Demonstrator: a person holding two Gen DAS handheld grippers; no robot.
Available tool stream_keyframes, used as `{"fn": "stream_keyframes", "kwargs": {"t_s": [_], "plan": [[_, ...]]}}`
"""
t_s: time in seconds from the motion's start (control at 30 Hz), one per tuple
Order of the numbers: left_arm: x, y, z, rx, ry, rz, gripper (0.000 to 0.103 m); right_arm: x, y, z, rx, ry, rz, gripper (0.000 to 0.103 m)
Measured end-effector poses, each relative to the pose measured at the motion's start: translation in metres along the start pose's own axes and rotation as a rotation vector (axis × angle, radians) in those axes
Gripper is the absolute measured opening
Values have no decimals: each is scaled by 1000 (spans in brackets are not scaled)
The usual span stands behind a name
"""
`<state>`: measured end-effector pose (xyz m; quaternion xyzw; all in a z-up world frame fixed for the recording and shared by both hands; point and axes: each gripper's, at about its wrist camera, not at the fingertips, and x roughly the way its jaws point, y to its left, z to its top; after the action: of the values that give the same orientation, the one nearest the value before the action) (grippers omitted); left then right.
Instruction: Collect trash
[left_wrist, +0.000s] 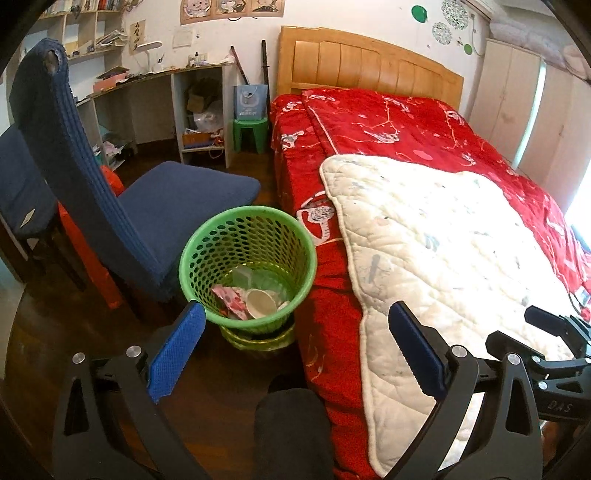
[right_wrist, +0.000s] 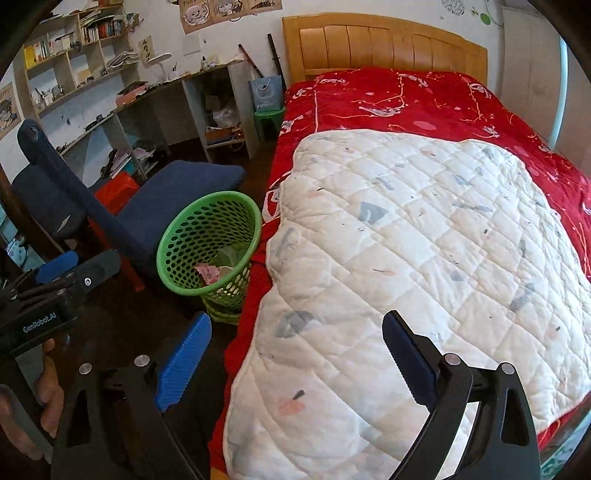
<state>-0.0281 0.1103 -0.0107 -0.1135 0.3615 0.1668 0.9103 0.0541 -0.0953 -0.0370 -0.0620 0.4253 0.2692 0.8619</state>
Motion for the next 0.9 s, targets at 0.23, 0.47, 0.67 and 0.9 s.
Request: {"fn": "stream_keyframes", "kwargs": {"t_s": [0.23,0.47,0.67,0.9], "plan": [[-10,-7,-2,16,-23,20,98,-10,-4,-6,9,-19,-6,91],[-12,-10,-4,-3,-19,-2,98,-17,-8,-11,15,-31,-18,91],[-15,-18,-7,16,-32,25,98,-19,-11,-15,25,-31,-20,91],[-18,-22,-7,27,-35,30,98,-22,-12,-17,29,-34,-22,91]]}}
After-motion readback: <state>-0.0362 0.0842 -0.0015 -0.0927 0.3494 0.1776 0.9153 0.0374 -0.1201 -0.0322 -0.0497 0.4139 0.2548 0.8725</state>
